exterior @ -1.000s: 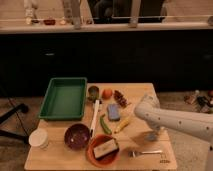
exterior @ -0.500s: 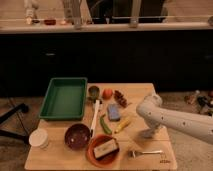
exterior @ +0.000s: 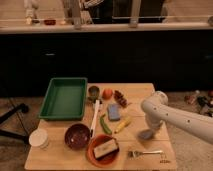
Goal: Wipe table surface with towel
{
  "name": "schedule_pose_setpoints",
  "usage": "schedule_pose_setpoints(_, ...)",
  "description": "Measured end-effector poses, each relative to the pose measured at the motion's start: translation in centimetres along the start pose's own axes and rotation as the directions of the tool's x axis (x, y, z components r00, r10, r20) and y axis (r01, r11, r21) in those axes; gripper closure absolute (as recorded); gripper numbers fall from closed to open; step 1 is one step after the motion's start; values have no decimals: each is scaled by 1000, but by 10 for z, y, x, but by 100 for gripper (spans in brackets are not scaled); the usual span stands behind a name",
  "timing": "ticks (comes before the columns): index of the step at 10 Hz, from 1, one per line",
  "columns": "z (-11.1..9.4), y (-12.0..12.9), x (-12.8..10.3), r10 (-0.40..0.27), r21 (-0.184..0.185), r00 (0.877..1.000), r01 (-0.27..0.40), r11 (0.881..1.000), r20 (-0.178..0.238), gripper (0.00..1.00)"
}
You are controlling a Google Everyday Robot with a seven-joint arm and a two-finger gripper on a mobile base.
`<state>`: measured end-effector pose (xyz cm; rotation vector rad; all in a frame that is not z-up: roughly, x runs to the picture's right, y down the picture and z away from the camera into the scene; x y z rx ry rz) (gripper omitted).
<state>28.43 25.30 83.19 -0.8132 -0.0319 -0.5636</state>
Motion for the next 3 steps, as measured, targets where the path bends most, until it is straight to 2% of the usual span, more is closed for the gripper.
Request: schedule_pose_setpoints(3, 0, 0, -1, -2, -3, 1000, 2, 1000, -1, 100)
